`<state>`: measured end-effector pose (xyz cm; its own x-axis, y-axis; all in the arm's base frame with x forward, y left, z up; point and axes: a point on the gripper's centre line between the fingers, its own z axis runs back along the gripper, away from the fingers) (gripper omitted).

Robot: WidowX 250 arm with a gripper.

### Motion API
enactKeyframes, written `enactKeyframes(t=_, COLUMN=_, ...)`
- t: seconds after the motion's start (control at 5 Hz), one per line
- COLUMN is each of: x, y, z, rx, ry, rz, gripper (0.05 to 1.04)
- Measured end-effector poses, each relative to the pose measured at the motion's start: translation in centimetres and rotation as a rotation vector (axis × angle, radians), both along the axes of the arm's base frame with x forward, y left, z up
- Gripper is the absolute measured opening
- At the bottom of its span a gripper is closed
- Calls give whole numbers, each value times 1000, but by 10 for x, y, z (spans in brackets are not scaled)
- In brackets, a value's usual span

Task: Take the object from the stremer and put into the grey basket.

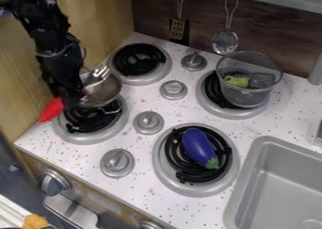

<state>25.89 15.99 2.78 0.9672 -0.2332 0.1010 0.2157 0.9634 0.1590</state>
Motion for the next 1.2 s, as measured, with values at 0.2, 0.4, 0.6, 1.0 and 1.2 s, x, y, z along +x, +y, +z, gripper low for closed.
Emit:
enactKeyframes(t=0.2, x=18, y=-9, z=13, rx=-20, ry=-15, rz=-11, gripper=356)
enactKeyframes(t=0.4, x=37, y=-26, z=17, rx=-50, ry=-40, rz=-32, gripper=356)
enactKeyframes(t=0.6, x=55, y=-44, z=19, rx=-75, ry=-46, rz=-58, gripper=356)
enactKeyframes(t=1.0, x=79, y=-88, z=8, rx=-138, ry=-48, rz=-74, gripper=356)
enactKeyframes(t=1.2, x=96, y=-110, z=0, rx=-170, ry=-64, rz=-130, gripper=356)
